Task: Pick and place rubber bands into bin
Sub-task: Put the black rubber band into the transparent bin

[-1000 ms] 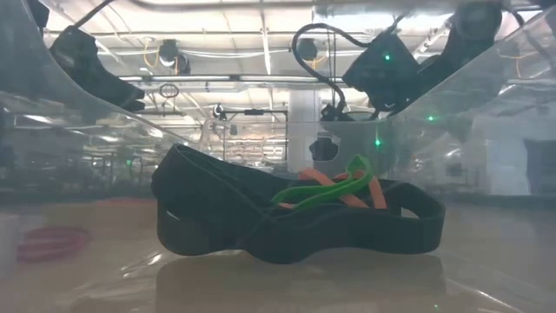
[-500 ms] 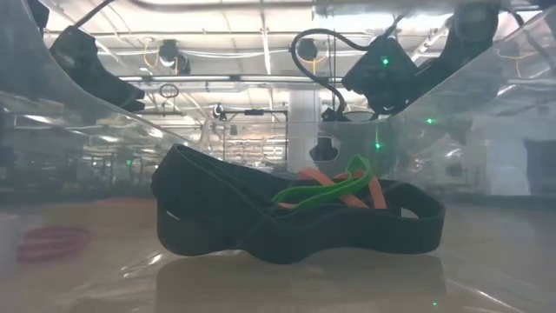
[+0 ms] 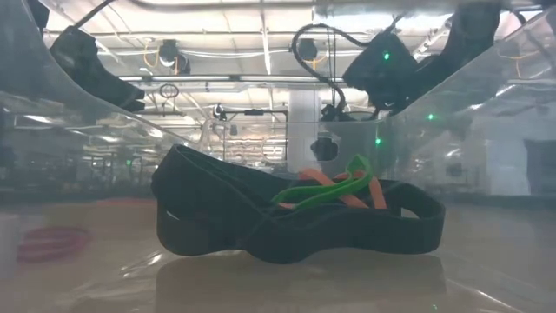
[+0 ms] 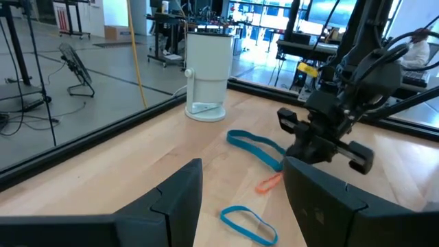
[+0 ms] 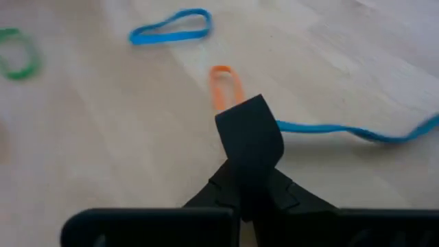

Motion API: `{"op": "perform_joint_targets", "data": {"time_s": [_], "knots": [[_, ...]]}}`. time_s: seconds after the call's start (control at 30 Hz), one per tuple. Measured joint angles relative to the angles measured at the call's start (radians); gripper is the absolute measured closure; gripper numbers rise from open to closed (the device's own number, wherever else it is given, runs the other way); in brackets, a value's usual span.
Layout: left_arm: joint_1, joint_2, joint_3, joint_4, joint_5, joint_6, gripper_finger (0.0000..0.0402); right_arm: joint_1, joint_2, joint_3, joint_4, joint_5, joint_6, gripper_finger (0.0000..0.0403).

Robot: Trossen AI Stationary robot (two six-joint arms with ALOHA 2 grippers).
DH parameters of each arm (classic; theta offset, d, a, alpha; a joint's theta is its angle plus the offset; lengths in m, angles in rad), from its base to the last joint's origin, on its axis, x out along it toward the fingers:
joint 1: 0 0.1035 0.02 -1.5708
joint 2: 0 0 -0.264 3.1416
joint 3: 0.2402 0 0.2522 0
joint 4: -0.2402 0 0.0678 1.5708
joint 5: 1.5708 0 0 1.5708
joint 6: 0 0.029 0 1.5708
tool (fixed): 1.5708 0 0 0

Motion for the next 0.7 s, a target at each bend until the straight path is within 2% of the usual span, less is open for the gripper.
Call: {"op": "perform_joint_targets", "data": {"time_s": [0.23, 0.7], "knots": [[0.0, 0.0, 0.0, 0.0, 0.0, -0.002, 0.0192, 0.0, -0.149, 0.0, -0.002, 0.003, -0.027, 0.0399], [0.0, 0.0, 0.0, 0.0, 0.0, -0.004, 0.0192, 0.006, -0.639, 0.0, 0.007, 0.008, -0.194, 0.04]]}}
